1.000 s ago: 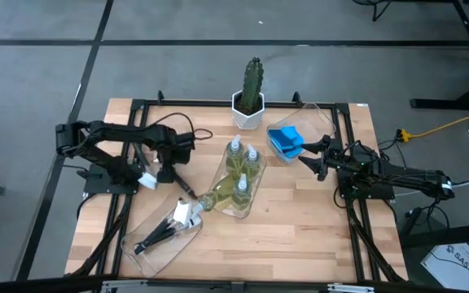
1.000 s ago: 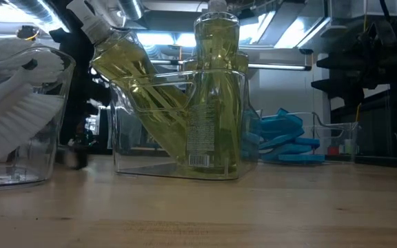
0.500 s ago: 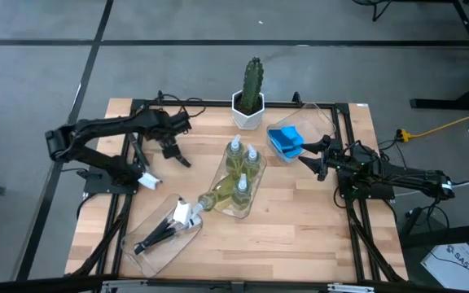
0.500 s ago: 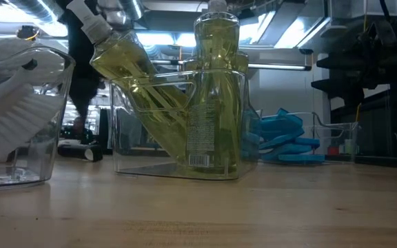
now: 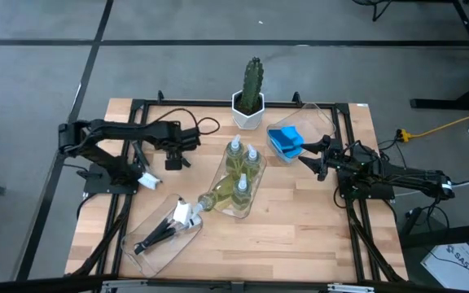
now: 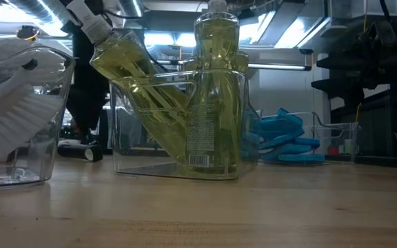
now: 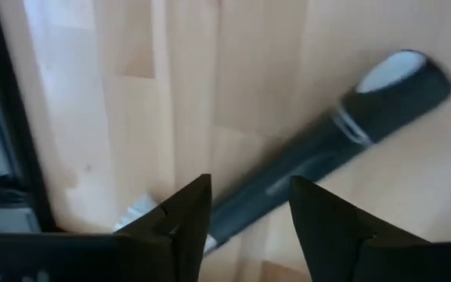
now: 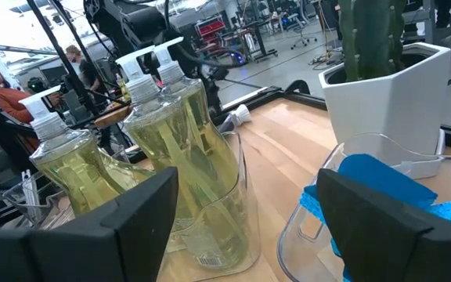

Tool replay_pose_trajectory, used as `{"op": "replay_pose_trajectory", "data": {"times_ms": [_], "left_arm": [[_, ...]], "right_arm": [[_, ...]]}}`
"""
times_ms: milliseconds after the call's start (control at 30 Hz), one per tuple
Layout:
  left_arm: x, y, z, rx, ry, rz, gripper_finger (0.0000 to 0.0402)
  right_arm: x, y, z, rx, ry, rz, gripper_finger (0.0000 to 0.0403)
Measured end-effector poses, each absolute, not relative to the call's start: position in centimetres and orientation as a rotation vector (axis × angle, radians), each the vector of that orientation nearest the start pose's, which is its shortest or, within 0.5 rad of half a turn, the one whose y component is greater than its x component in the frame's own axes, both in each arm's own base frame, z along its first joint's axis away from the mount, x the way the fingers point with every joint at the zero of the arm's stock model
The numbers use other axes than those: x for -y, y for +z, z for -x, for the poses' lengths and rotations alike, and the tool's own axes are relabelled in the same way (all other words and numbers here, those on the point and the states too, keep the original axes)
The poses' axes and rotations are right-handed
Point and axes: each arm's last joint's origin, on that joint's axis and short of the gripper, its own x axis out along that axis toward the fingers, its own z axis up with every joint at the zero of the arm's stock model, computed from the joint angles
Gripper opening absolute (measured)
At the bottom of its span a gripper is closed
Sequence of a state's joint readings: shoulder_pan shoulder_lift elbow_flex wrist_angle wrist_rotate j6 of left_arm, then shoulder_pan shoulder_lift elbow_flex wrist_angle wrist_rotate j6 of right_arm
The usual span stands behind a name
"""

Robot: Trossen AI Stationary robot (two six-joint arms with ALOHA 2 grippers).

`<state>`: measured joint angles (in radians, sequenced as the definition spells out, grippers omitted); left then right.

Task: Pick & Place Kitchen Sink Supplies
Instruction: Put the black dish brush into the bottom transparent bin

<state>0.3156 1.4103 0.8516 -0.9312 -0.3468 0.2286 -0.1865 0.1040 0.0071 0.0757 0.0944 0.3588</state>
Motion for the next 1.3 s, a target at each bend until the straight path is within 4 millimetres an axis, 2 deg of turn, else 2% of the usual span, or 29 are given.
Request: {"op": "replay_pose_trajectory", "data": {"times_ms": [133, 300, 467, 567, 700, 933, 1067, 1300], "left_arm": [[-8.0, 18.3, -21.7, -1.571, 0.48, -0.24, 0.0195], [-7.6, 18.6, -22.7, -1.459, 0.587, -0.251, 0.0233], [-7.4, 19.1, -23.1, -1.379, 0.618, -0.249, 0.0238], [-7.4, 19.1, -23.5, -1.301, 0.664, -0.119, 0.0235], [-7.2, 19.1, -24.0, -1.26, 0.56, -0.003, 0.023], [-7.1, 18.5, -22.7, -1.432, 0.297, 0.043, 0.0224], [-7.0, 18.0, -22.2, -1.476, 0.224, -0.03, 0.0225], [-7.4, 17.4, -21.4, -1.534, 0.222, -0.043, 0.0222]], "right_arm": [[2.2, 16.5, -10.1, 0.029, -0.282, -0.357, 0.03], [2.2, 16.5, -10.1, 0.029, -0.282, -0.357, 0.03], [2.2, 16.5, -10.1, 0.029, -0.282, -0.357, 0.03], [2.2, 16.5, -10.1, 0.029, -0.281, -0.357, 0.03], [2.2, 16.5, -10.1, 0.029, -0.282, -0.357, 0.03], [2.2, 16.5, -10.1, 0.029, -0.282, -0.357, 0.03], [2.2, 16.5, -10.1, 0.029, -0.282, -0.357, 0.03], [2.2, 16.5, -10.1, 0.029, -0.282, -0.357, 0.03]]}}
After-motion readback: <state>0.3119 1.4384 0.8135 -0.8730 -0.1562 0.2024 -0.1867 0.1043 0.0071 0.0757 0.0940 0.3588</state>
